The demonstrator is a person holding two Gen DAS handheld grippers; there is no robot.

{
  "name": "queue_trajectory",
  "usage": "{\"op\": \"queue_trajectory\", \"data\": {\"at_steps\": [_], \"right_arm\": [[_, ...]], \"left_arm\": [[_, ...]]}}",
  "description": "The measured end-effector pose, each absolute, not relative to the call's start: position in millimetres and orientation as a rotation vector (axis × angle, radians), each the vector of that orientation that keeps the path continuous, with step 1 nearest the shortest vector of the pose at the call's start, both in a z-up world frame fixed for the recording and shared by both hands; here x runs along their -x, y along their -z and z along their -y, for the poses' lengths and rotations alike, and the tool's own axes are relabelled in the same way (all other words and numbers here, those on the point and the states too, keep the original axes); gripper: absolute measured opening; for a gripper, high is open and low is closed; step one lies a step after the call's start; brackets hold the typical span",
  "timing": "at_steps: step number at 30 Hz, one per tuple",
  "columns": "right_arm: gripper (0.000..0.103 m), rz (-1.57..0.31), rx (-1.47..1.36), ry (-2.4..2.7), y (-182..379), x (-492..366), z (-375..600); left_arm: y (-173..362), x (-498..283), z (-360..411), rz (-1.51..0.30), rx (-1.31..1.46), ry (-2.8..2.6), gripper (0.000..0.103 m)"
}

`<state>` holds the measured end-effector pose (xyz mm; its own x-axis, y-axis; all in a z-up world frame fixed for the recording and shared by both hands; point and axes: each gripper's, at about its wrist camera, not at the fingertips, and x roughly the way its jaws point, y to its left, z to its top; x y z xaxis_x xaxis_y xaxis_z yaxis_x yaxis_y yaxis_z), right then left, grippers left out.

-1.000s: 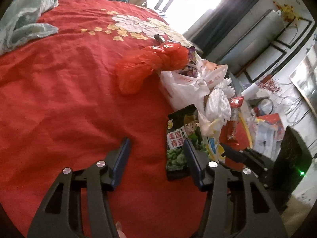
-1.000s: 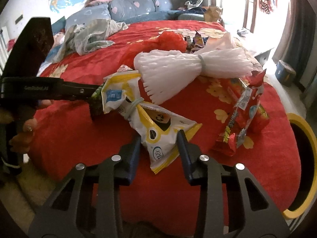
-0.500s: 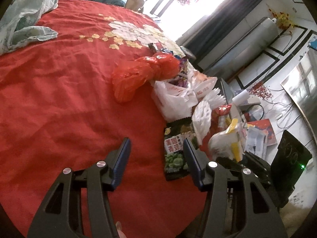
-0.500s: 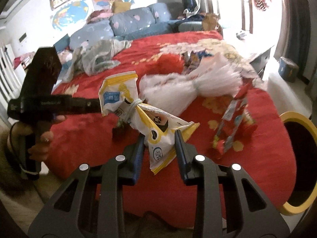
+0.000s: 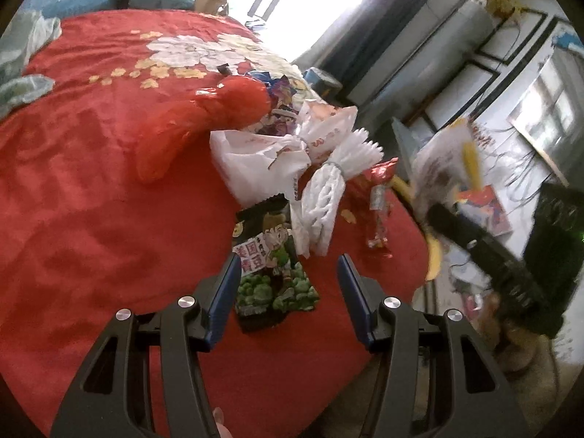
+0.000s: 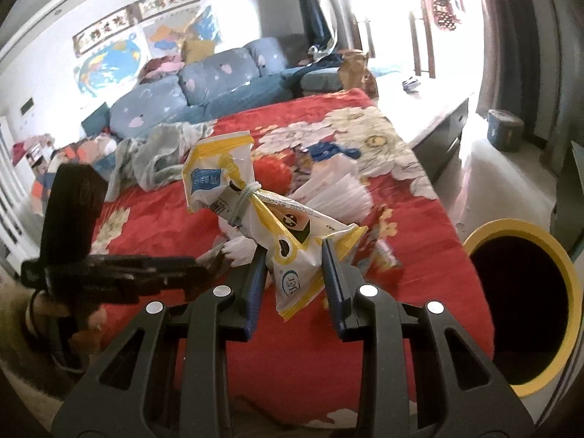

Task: Collect trash
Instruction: 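Grasp the yellow-white chip bag with the right tool while the left tool grasps a wrapper, then carry the chip bag and wrapper in both tools over the yellow-rimmed bin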

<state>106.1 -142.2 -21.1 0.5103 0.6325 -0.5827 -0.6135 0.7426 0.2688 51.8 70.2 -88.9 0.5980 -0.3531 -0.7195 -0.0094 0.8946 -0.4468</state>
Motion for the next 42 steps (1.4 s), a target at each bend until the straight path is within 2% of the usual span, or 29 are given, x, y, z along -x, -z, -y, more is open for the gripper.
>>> {"op": "queue_trajectory", "data": {"at_steps": [2, 3, 4, 5, 9, 26, 42], "right_arm": [[0.024, -0.706, -0.038, -0.740, 19, -109, 146], [0.024, -0.703, -0.044, -0.734, 18, -110, 149], [0.024, -0.701, -0.050, -0.730, 17, -111, 151], [0.024, -0.699, -0.053, -0.726, 16, -112, 153], [0.024, -0.688, -0.072, -0.709, 12, -117, 161], [0.024, -0.663, -0.124, -0.664, 6, -125, 183], [0.024, -0.647, -0.184, -0.588, 3, -137, 215]], "left_arm": [[89, -54, -66, -0.932, 0.387, 0.164, 0.049], [89, -55, -65, -0.938, 0.365, 0.142, 0.041], [88, -56, -63, -0.944, 0.348, 0.129, 0.025], [88, -56, -62, -0.944, 0.337, 0.123, 0.019], [77, -53, -57, -0.919, 0.285, 0.118, 0.007], [8, -47, -43, -0.731, 0.277, 0.161, 0.005], [-4, -79, 6, -0.688, 0.257, 0.257, 0.005]]}}
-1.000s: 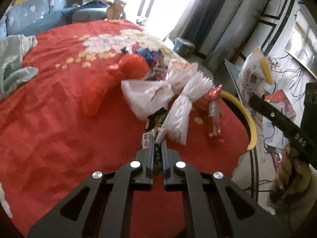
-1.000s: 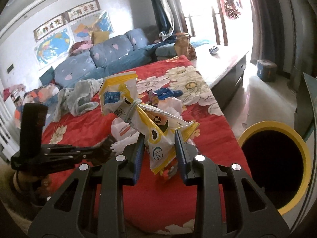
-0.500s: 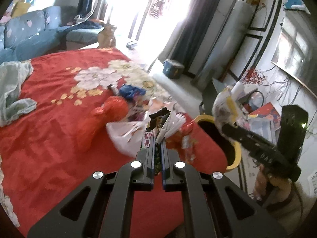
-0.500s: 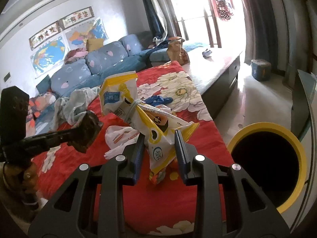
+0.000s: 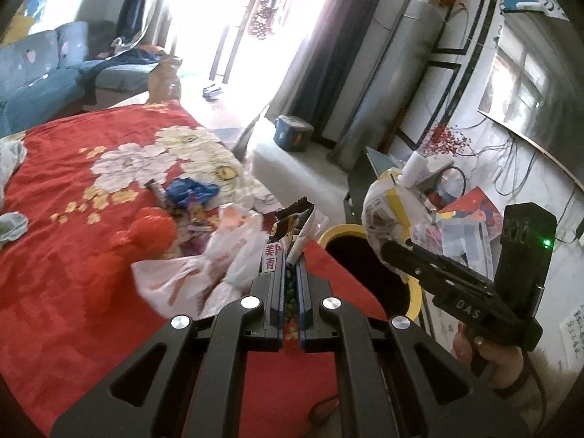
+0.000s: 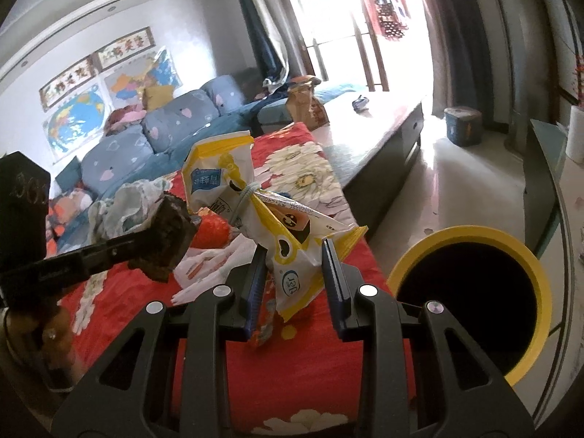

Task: Collect trash
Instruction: 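Carry the chip bag and wrapper in both tools over the yellow-rimmed bin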

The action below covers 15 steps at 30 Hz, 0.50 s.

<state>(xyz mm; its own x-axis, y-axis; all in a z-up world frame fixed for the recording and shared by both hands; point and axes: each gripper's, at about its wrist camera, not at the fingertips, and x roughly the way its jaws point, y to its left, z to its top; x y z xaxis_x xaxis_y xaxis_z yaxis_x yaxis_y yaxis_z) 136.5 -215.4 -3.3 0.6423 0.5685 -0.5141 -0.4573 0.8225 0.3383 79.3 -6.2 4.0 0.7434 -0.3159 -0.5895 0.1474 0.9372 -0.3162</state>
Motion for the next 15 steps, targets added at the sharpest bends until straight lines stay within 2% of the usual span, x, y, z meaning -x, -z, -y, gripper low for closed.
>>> {"op": "queue_trajectory", "data": {"at_steps": [15], "right_arm": [[0.024, -0.639, -0.262, -0.481, 7, -154, 254]], "left_arm": [[-4, -105, 49, -0.698, 0.219, 0.325, 0.005]]}}
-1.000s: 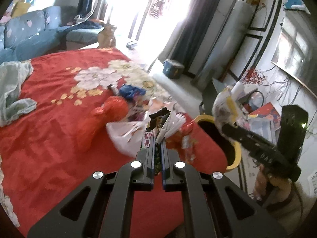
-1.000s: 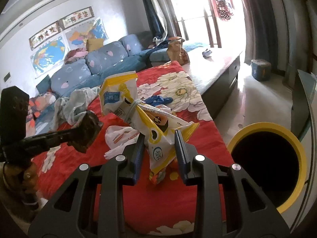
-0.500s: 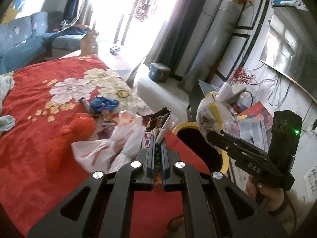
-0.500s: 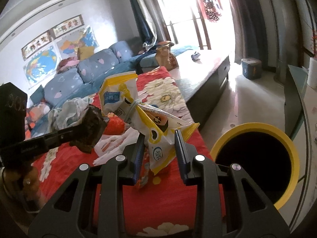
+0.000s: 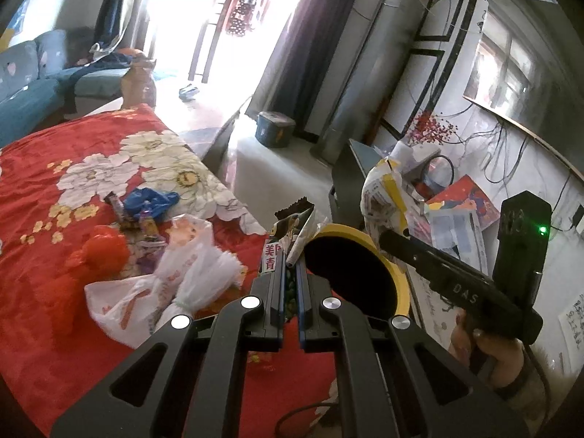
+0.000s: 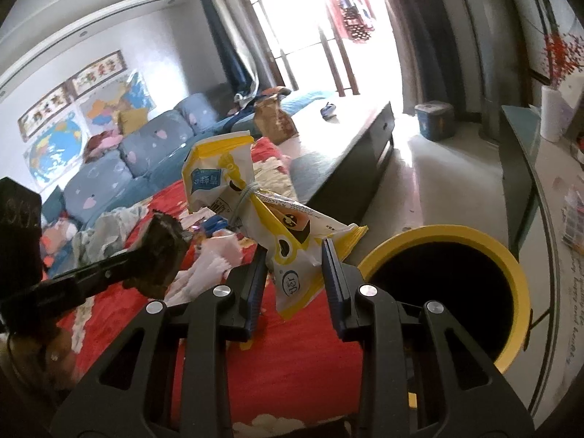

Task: Collect trash
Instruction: 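Carry the chip bag and wrapper in both tools over the yellow-rimmed bin, then open both tools to drop the chip bag and wrapper into the bin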

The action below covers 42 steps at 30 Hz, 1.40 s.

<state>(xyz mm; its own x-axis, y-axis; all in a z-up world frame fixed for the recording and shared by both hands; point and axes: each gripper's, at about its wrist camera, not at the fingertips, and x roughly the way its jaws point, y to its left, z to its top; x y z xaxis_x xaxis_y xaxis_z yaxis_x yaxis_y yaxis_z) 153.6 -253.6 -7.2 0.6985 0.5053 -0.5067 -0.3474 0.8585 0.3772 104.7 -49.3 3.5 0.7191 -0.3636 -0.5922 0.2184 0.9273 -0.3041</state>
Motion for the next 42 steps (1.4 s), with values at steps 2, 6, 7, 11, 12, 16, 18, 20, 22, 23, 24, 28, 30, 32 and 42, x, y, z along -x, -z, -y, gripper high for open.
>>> {"op": "queue_trajectory", "data": {"at_steps": [2, 6, 7, 11, 12, 16, 18, 20, 22, 23, 24, 28, 30, 32, 42], "right_arm": [[0.024, -0.640, -0.272, -0.466, 9, -156, 259], [0.024, -0.639, -0.286, -0.436, 9, -154, 263], [0.024, -0.640, -0.293, -0.426, 10, -156, 266], [0.024, -0.641, -0.312, -0.396, 13, -159, 275], [0.024, -0.642, -0.320, -0.388, 14, -160, 278], [0.024, -0.644, -0.339, -0.359, 19, -163, 291], [0.024, -0.645, -0.346, -0.344, 20, -164, 295], [0.024, -0.647, -0.353, -0.324, 23, -166, 301], [0.024, -0.653, -0.365, -0.304, 26, -167, 307], [0.024, -0.655, -0.370, -0.295, 28, -167, 311], [0.024, -0.657, -0.374, -0.284, 29, -168, 314], [0.024, -0.672, -0.395, -0.251, 36, -170, 324], [0.024, -0.680, -0.405, -0.236, 41, -173, 330], [0.024, -0.688, -0.417, -0.223, 45, -173, 335], [0.024, -0.729, -0.452, -0.176, 66, -178, 357]], "left_arm": [[-4, -107, 55, -0.699, 0.215, 0.333, 0.005], [-2, -113, 65, -0.703, 0.205, 0.352, 0.005], [-2, -115, 69, -0.705, 0.204, 0.358, 0.005], [1, -120, 79, -0.711, 0.199, 0.375, 0.005], [2, -122, 82, -0.712, 0.199, 0.381, 0.005], [4, -125, 93, -0.716, 0.195, 0.396, 0.005], [6, -128, 100, -0.720, 0.195, 0.405, 0.005], [8, -131, 106, -0.722, 0.192, 0.413, 0.005], [9, -134, 111, -0.725, 0.190, 0.420, 0.005], [10, -136, 115, -0.726, 0.187, 0.423, 0.005], [11, -137, 117, -0.728, 0.185, 0.426, 0.005], [15, -142, 129, -0.737, 0.179, 0.442, 0.005], [19, -145, 137, -0.744, 0.170, 0.450, 0.005], [22, -146, 143, -0.750, 0.156, 0.455, 0.005], [37, -157, 175, -0.793, 0.063, 0.460, 0.005]]}}
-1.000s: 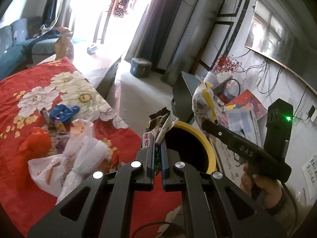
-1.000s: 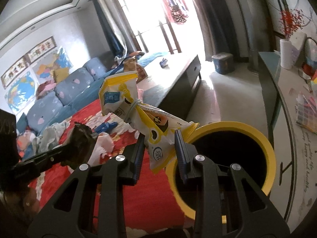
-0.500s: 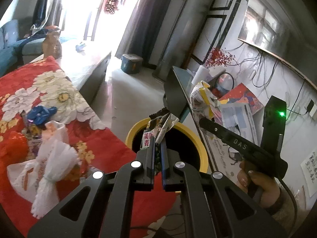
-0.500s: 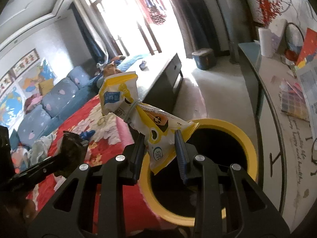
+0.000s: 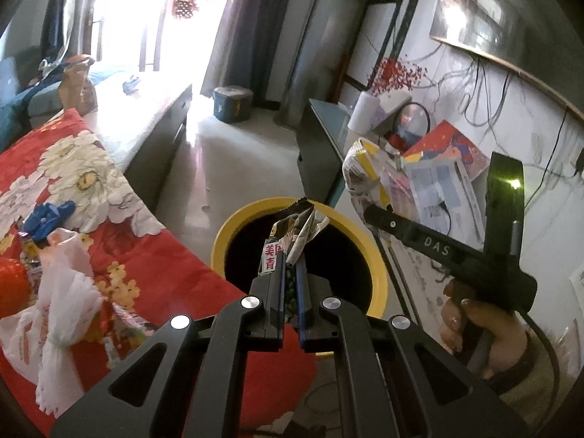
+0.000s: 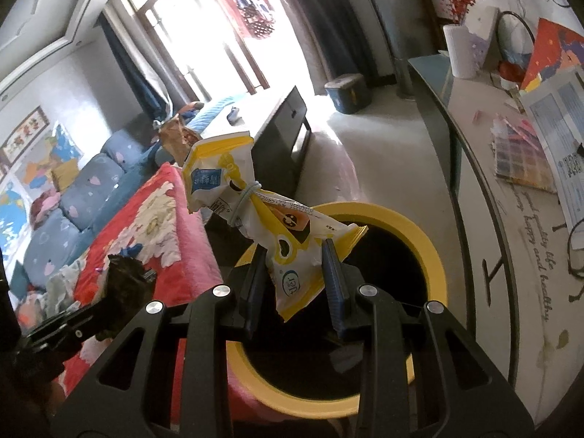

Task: Collect trash
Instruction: 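Open both tools to drop the chip bag and wrapper into the bin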

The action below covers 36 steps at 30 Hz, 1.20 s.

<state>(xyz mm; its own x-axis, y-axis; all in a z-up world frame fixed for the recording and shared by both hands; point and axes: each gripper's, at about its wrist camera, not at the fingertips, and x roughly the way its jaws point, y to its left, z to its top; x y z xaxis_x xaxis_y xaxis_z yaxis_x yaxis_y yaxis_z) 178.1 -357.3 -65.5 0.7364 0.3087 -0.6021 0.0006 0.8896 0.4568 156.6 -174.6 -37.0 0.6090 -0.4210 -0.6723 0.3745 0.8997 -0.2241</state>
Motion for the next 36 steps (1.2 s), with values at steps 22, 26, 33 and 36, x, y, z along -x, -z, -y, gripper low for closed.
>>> {"op": "queue_trajectory", "data": {"at_steps": [22, 26, 33, 36], "right_arm": [[0.025, -0.855, -0.523, -0.132, 110, -191, 381], [0.035, -0.874, -0.539, -0.155, 115, -192, 379], [0.054, -0.829, -0.556, -0.148, 102, -187, 383], [0.060, -0.802, -0.550, -0.142, 93, -183, 381]], "left_arm": [[86, -193, 222, -0.949, -0.076, 0.465, 0.005], [88, -201, 223, -0.950, -0.066, 0.456, 0.009], [78, -197, 204, -0.932, 0.027, 0.421, 0.067], [68, -190, 195, -0.894, 0.066, 0.416, 0.087]]}}
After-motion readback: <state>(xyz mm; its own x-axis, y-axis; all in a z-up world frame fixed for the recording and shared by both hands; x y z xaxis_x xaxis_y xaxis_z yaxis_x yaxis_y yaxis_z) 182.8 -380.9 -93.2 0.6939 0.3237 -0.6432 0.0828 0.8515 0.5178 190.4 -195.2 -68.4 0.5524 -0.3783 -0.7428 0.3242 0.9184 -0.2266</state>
